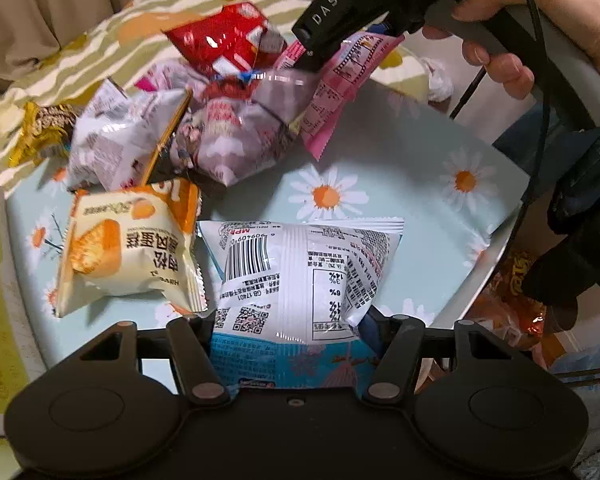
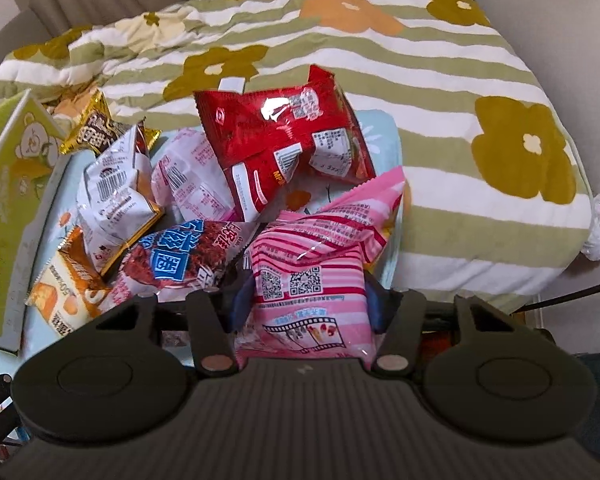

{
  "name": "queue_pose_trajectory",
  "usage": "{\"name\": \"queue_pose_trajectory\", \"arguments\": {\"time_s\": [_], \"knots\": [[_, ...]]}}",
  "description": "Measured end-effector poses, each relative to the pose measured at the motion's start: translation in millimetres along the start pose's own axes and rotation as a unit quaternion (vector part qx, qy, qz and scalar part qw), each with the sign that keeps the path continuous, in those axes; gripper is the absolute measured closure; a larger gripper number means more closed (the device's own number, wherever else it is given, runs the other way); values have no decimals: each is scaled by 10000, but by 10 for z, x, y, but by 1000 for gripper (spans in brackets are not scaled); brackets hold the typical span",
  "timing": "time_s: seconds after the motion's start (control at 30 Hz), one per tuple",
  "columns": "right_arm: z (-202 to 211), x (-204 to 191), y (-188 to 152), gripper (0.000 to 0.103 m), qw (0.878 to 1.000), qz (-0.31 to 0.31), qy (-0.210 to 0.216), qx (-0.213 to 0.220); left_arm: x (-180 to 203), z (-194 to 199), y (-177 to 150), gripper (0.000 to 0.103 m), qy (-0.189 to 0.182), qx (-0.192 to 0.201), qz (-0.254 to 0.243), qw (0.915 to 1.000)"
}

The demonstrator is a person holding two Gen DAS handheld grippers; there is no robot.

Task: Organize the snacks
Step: 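Grasp the white-blue bag with the left tool while the right tool grasps the pink striped bag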

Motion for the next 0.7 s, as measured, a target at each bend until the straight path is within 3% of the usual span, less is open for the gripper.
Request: {"name": "queue_pose_trajectory", "arguments": {"time_s": [0.4, 0.7], "knots": [[680, -335, 46, 34, 9979, 287, 93, 580, -199, 639, 26, 37, 361, 646, 341, 9967], [1004, -820, 161, 34, 9933, 614, 459, 868, -697, 1133, -37, 37, 886, 1106, 1004, 9848]]}}
Point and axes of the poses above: each gripper's, at about its wrist camera, not at the fingertips, and z roughly against the way its jaws point, x to its right, y to its top, the point moved 7 cm from there along -z, roughly the way its jaws point, and after that the axes turned 15 degrees about y, right-handed, at the moved point
